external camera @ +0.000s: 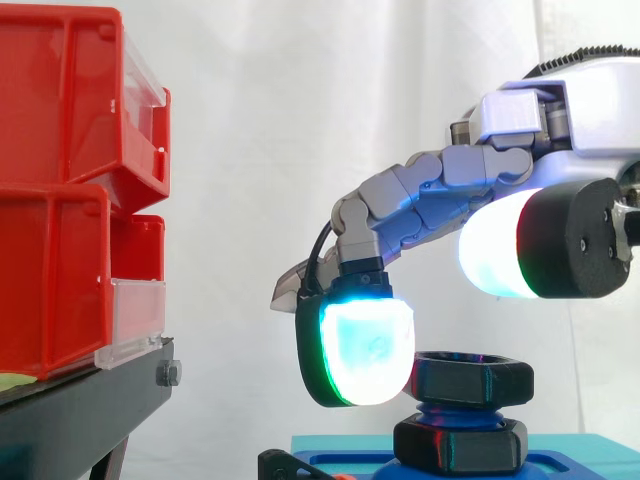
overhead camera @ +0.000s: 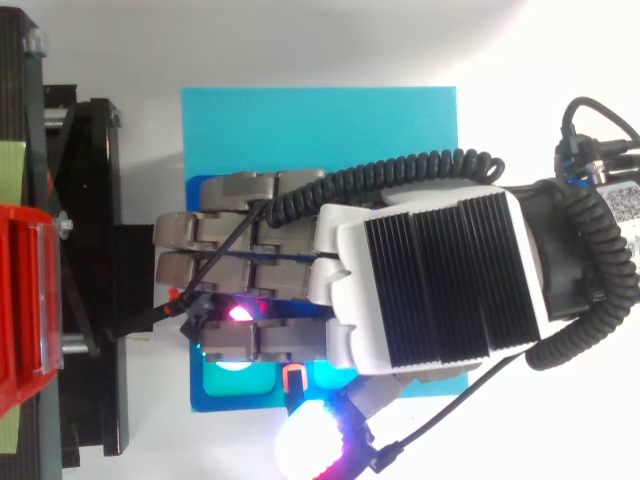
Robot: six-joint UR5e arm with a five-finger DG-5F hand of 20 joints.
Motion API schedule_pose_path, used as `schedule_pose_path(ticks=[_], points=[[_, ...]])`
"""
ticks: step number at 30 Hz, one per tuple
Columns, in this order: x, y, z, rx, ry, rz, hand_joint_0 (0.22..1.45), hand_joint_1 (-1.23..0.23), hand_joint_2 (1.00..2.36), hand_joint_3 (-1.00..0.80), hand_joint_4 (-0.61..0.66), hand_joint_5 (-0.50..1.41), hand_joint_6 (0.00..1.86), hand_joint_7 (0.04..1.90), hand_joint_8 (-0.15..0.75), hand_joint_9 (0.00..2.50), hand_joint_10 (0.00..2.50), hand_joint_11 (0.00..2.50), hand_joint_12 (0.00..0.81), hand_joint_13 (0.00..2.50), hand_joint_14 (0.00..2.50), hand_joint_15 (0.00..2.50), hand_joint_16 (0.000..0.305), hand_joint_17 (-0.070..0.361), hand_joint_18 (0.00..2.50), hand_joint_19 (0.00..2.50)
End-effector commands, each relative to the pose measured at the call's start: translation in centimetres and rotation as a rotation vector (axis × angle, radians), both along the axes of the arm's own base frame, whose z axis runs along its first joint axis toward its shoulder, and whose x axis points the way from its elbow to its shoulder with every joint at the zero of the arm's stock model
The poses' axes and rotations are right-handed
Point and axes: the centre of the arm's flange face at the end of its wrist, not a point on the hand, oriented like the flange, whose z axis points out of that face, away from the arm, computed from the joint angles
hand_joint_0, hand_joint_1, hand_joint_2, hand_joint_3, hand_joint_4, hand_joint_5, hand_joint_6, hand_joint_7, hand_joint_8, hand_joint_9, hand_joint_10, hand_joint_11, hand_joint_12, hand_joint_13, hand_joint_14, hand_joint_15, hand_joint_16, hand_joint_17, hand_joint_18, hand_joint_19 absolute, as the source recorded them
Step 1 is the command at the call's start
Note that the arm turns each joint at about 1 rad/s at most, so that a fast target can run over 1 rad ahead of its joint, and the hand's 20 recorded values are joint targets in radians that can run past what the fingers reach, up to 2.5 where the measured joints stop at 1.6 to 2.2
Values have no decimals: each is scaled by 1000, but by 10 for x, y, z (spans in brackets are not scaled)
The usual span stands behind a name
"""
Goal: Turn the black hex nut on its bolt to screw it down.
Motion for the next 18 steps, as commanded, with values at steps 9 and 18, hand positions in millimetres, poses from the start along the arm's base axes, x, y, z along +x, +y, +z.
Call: schedule_pose_path(ticks=[9, 18], points=[[-1, -9, -1, -17, 2, -9, 479, -167, 1000, -500, 235, -37, 505, 1218, 272, 473, 0, 0, 350, 337, 0, 0, 57, 128, 264, 450], [-2, -21, -2, -27, 3, -10, 480, -159, 1000, -500, 217, -26, 504, 1309, 270, 478, 0, 0, 350, 338, 0, 0, 56, 127, 261, 450]])
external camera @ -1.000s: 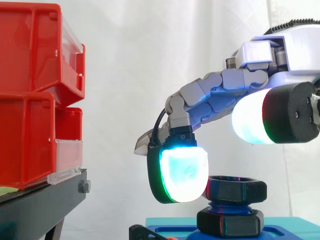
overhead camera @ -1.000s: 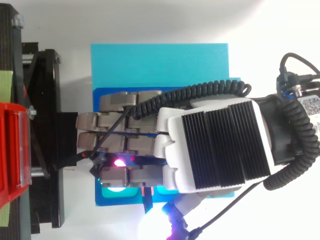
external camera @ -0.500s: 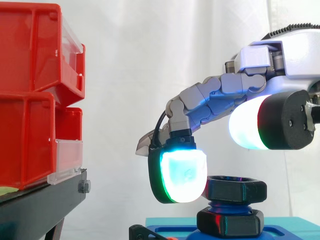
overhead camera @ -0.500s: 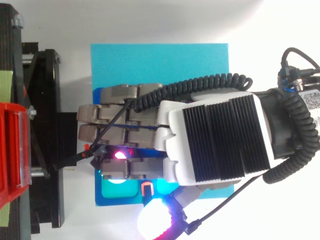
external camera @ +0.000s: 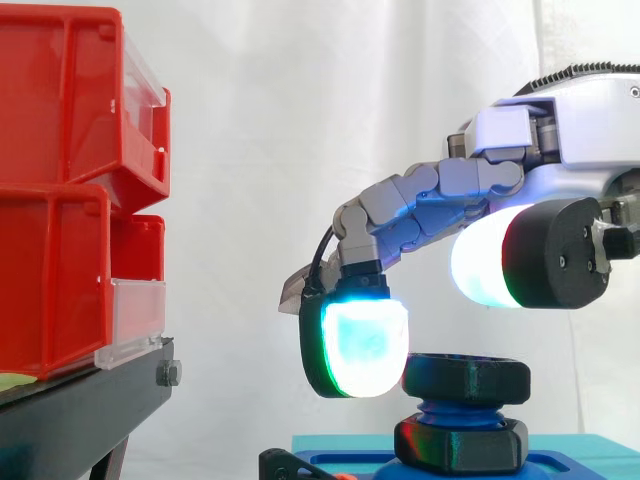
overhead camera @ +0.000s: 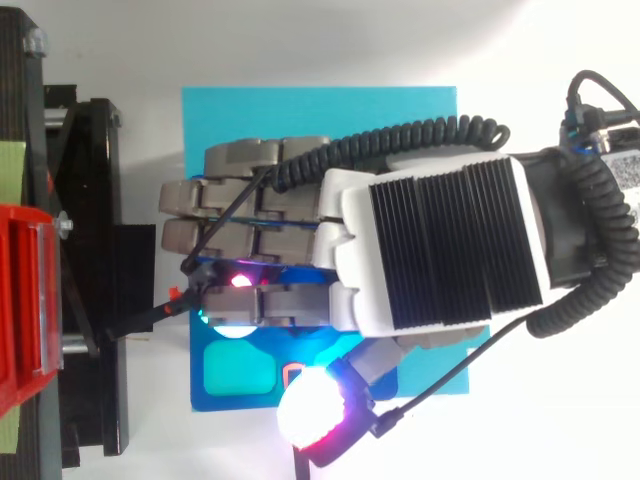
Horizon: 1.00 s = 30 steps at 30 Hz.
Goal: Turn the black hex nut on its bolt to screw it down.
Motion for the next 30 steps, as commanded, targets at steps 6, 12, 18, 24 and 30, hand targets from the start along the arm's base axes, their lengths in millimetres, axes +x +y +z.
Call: schedule_pose_path(ticks=[6, 12, 18, 24, 30], points=[[-2, -15, 0, -9, -2, 9, 480, -156, 1000, -500, 210, -24, 504, 1318, 271, 485, 0, 0, 349, 339, 0, 0, 57, 127, 263, 451], [-4, -26, -2, -8, 1, 9, 481, -154, 1000, -500, 216, -24, 504, 1317, 271, 485, 0, 0, 349, 341, 0, 0, 57, 127, 263, 448], [-5, -34, 0, -9, -5, 15, 481, -151, 1000, -500, 218, -24, 504, 1317, 271, 485, 0, 0, 349, 340, 0, 0, 57, 127, 263, 451], [-1, -48, -13, -4, -17, 26, 481, -149, 1000, -500, 220, -25, 504, 1317, 274, 488, 0, 0, 350, 341, 0, 0, 57, 127, 267, 451], [2, -47, -6, -2, -38, 38, 481, -148, 1000, -500, 230, -25, 504, 1316, 273, 488, 0, 0, 350, 343, 0, 0, 56, 127, 269, 451]])
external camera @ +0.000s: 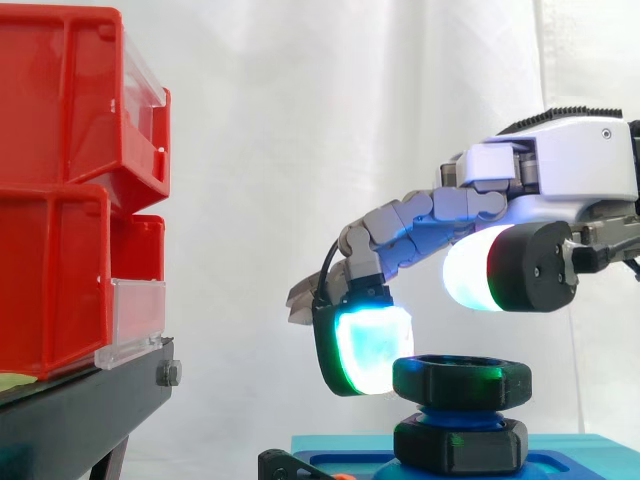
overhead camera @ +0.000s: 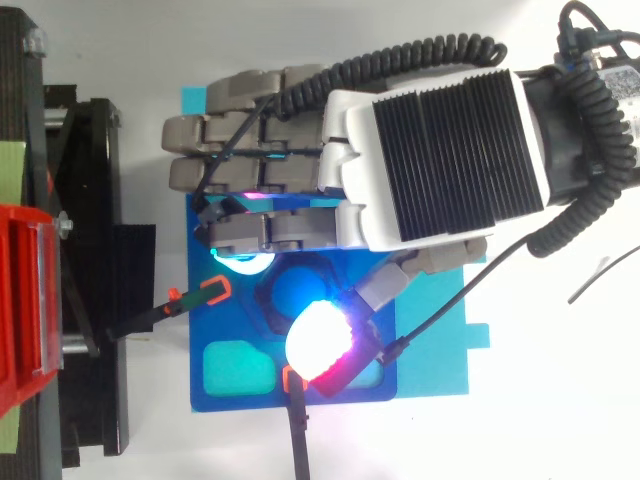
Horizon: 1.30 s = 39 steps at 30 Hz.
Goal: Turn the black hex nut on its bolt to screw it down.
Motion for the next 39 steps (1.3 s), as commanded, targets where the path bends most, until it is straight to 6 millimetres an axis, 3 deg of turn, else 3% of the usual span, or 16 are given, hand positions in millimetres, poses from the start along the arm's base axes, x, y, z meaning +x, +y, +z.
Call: schedule_pose_path(ticks=[1, 16, 33, 39], points=[[2, 0, 4, -1, -11, 3, 481, -148, 1000, -500, 221, -25, 504, 1316, 273, 488, 0, 0, 351, 342, 0, 0, 56, 127, 269, 459], [6, 4, 11, -1, -28, 6, 480, -138, 1000, -500, 227, -33, 505, 1247, 274, 488, 0, 0, 351, 339, 0, 0, 57, 128, 266, 447], [15, 57, 13, 2, -50, 27, 478, -134, 1000, -500, 257, -47, 505, 1141, 271, 477, 0, 0, 353, 342, 0, 0, 57, 129, 268, 455], [16, 67, 12, 3, -46, 21, 479, -134, 1000, -500, 261, -47, 505, 1136, 272, 478, 0, 0, 353, 341, 0, 0, 57, 128, 269, 458]])
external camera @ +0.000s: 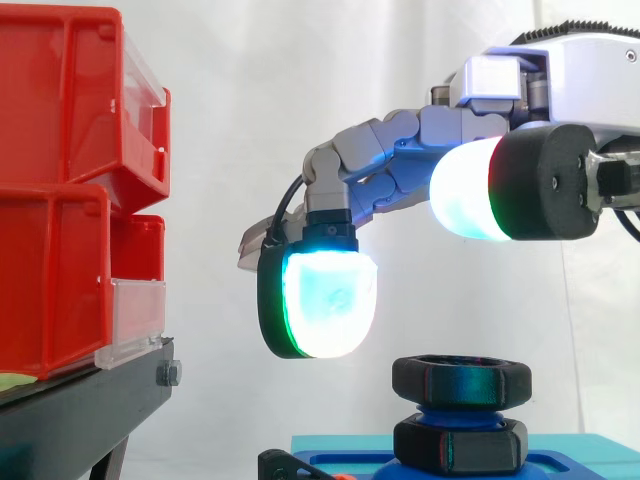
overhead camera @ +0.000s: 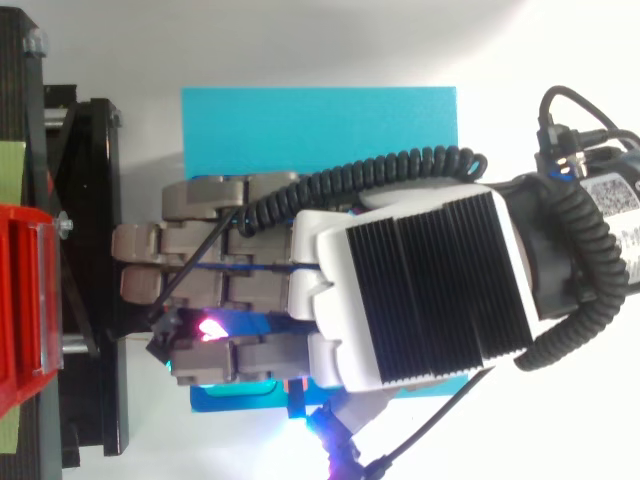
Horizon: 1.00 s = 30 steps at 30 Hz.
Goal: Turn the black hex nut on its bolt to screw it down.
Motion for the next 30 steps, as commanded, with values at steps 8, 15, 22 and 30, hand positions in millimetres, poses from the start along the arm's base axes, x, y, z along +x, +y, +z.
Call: schedule_pose_path(ticks=[8, 15, 22, 30], points=[[-2, 6, -6, -4, 29, -5, 479, -134, 1000, -500, 261, -47, 505, 1132, 273, 480, 0, 0, 354, 341, 0, 0, 57, 128, 270, 455], [-2, 6, -6, -5, 25, -7, 479, -133, 1000, -500, 269, -48, 505, 1141, 272, 480, 0, 0, 353, 338, 0, 0, 57, 128, 270, 458], [-2, 11, -6, -3, 22, 0, 479, -134, 1000, -500, 242, -49, 505, 1121, 270, 475, 0, 0, 352, 332, 0, 0, 57, 128, 270, 458], [-3, 11, -8, -4, 32, 3, 479, -133, 1000, -500, 245, -50, 505, 1113, 271, 476, 0, 0, 352, 332, 0, 0, 57, 128, 267, 456]])
